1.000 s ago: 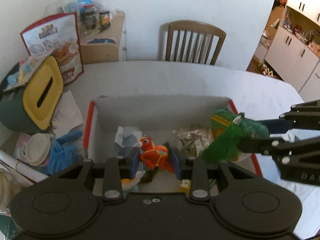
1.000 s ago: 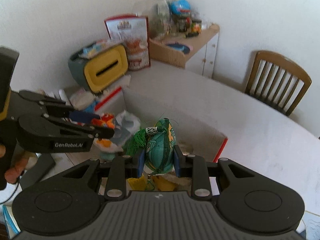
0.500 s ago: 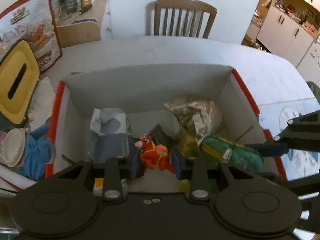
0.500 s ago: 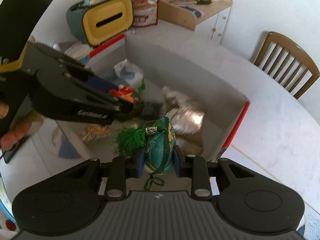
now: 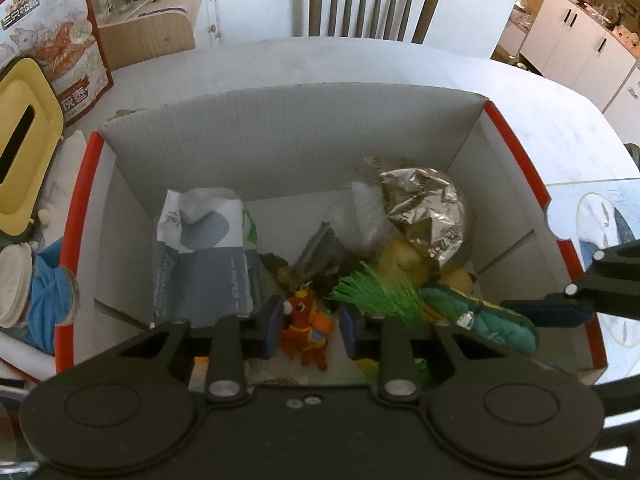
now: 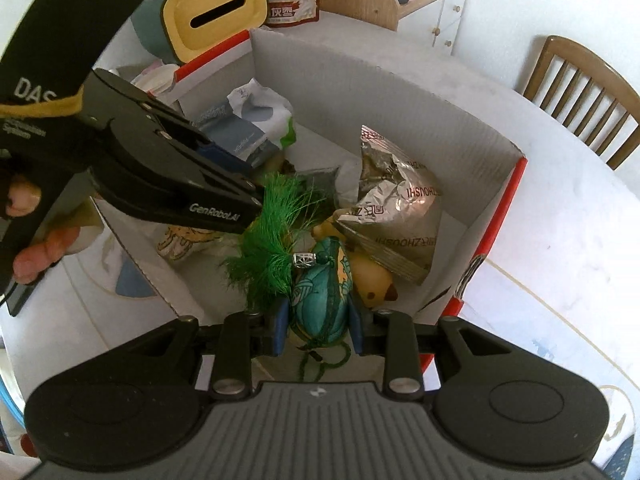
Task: Organize objects
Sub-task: 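Lower both toys into the box and open both grippers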
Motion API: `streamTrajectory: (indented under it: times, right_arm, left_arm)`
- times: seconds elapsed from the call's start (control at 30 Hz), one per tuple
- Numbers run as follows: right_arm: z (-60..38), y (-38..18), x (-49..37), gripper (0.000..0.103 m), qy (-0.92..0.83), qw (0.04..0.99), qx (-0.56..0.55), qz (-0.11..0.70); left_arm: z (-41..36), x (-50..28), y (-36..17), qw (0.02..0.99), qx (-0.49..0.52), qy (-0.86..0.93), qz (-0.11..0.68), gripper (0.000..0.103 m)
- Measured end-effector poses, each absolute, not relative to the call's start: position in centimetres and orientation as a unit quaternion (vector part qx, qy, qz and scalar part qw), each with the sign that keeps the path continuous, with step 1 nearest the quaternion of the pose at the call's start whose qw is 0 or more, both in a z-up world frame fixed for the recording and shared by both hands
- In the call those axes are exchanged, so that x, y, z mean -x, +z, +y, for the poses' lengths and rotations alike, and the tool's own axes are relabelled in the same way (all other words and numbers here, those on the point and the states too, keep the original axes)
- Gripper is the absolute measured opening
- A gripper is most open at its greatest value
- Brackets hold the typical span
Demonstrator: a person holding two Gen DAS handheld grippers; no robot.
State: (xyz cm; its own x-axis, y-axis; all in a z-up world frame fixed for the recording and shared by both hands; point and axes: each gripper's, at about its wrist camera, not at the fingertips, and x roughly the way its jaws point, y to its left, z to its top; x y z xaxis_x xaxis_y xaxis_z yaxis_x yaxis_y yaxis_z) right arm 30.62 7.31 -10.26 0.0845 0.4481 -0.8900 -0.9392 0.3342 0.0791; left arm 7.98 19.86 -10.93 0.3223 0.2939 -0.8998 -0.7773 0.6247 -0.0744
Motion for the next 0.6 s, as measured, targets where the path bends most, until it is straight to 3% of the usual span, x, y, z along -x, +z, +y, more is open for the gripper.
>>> streamTrajectory:
  times: [0.23, 0.37, 0.43, 0.6]
  right_arm:
    - [7.0, -9.8, -30.9, 0.033, 0.516, 0.684, 0.247, 0.453]
    - [6.4, -9.1, -30.6, 0.054, 0.526, 0.689, 0.232, 0.441]
    - [6.2, -8.7, -30.4, 0.056, 0.526, 0.694, 0.227, 0.436]
    - [5.3, -8.0, -30.1, 0.058, 0.522, 0.702, 0.212, 0.435]
  left_arm:
    - [20.2, -8.4, -11.0, 0.765, 0.253, 0.354, 0.475, 0.036]
    - [19.9, -8.0, -10.7, 0.764, 0.256, 0.361, 0.469, 0.04]
    - [19.7, -7.8, -10.4, 0.768, 0.253, 0.357, 0.468, 0.041]
    - [18.7, -7.3, -9.4, 0.774, 0.248, 0.365, 0.454, 0.059]
